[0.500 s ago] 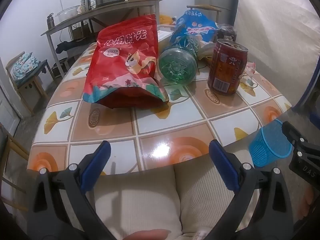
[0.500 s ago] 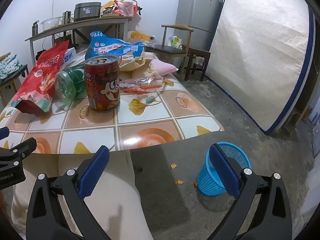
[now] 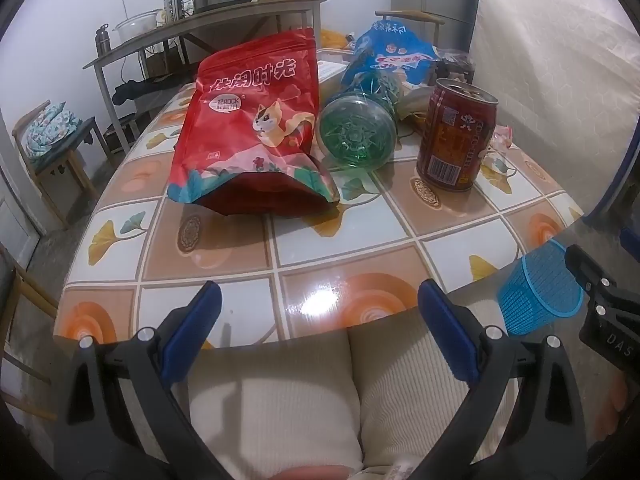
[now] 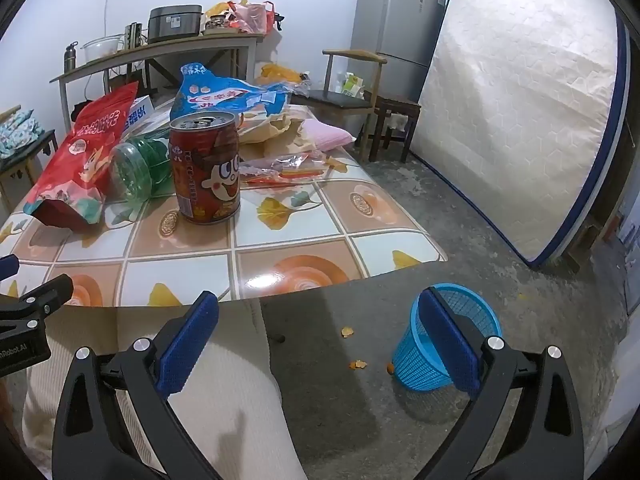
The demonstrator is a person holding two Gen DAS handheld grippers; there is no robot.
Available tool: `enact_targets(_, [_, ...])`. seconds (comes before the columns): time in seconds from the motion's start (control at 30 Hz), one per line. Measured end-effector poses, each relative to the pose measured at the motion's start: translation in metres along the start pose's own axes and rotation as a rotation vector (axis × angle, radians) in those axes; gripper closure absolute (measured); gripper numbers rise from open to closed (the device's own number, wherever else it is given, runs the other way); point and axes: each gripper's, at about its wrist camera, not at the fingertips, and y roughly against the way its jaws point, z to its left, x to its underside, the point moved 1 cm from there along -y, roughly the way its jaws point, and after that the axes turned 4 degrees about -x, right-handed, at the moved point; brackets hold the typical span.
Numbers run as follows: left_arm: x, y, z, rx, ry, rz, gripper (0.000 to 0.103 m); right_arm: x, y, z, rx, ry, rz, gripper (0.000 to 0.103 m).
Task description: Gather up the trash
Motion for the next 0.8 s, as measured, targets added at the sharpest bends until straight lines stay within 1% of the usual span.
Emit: enact_targets(0.8, [-0.0004, -0.007, 0.005, -0.004, 0.018, 0.018, 0.008, 0.0028, -0.0028, 0.0003, 0.0, 0.001, 0.0, 0.006])
